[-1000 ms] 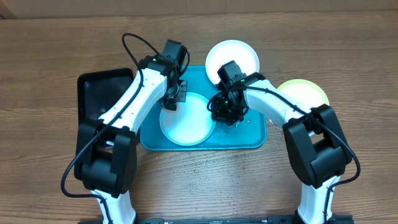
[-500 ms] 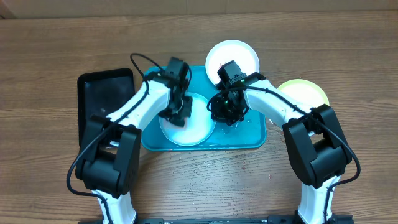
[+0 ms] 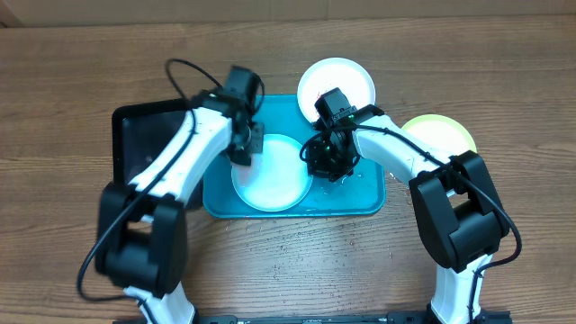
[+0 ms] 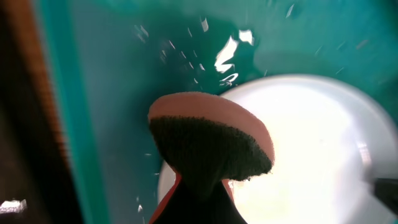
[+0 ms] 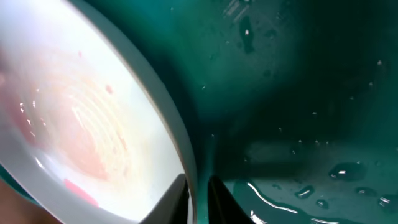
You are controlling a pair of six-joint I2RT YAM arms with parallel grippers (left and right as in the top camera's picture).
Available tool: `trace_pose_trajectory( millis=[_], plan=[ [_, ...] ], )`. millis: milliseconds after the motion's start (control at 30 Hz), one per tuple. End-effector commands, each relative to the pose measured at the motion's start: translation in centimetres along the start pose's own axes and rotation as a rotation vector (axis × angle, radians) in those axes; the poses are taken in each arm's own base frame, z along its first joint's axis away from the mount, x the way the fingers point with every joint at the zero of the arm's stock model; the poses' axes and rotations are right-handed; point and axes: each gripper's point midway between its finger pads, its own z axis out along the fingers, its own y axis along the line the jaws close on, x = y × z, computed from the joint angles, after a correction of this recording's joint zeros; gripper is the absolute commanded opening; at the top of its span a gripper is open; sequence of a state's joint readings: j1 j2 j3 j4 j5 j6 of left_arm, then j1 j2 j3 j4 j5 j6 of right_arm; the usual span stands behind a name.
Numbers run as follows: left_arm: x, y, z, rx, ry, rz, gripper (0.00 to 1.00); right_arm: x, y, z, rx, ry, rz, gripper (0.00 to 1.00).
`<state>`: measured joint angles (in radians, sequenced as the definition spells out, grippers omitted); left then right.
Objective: Clean dirty plates on tray and stack at the side
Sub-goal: 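Return the sponge to the black tray with the left gripper, then lift the light-blue plate off the teal tray with the right gripper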
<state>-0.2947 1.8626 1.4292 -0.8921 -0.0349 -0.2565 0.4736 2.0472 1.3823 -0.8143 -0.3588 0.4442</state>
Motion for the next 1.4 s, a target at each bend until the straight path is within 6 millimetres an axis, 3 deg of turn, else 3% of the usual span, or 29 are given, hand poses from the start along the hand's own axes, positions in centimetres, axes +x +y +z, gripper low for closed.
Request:
trace_pose_trajectory(
  millis=[0,200,300,433,633,700,1000,1100,1300,1367],
  plan=[
    [-1.7,2.3,-3.6,-0.012,-0.081,-0.07,0.04,-0.6,0.2,-0.3,0.001,-0.017,-0.006,0.15],
    [-0.2,7.0,-3.0,-0.044,-0.005,-0.19,0.04,-0.6,0.2,-0.2,0.002,-0.015,-0.005,0.04],
    [0.6,9.6,-2.3,-0.04,0.02,-0.265,0.04,-0.8,0.3,-0.2,-0.002,-0.024,-0.033,0.04],
    [1.6,11.0,-0.9,-0.029,0.038,-0.265,0.04,-1.3,0.2,-0.9,0.025,-0.043,-0.068,0.04],
    [3.3,11.8,2.4,-0.011,0.034,-0.216,0.04,-3.4,-0.8,-4.7,0.19,-0.152,-0.124,0.04],
    [3.7,12.2,3.5,-0.016,0.023,-0.193,0.04,-4.5,-1.1,-7.2,0.262,-0.226,-0.128,0.04],
    [3.5,13.6,4.0,-0.089,-0.008,-0.115,0.07,-6.0,-2.2,-12.0,0.423,-0.389,-0.16,0.04],
    [3.6,14.0,4.0,-0.112,-0.006,-0.115,0.14,-6.1,-2.0,-13.1,0.479,-0.436,-0.186,0.04],
    [4.0,14.0,4.1,-0.111,0.008,-0.119,0.58,-5.7,-0.7,-14.9,0.665,-0.546,-0.276,0.04],
    [4.4,14.0,4.1,-0.111,0.023,-0.135,0.62,-5.7,-0.3,-15.5,0.739,-0.592,-0.299,0.04]
  ],
)
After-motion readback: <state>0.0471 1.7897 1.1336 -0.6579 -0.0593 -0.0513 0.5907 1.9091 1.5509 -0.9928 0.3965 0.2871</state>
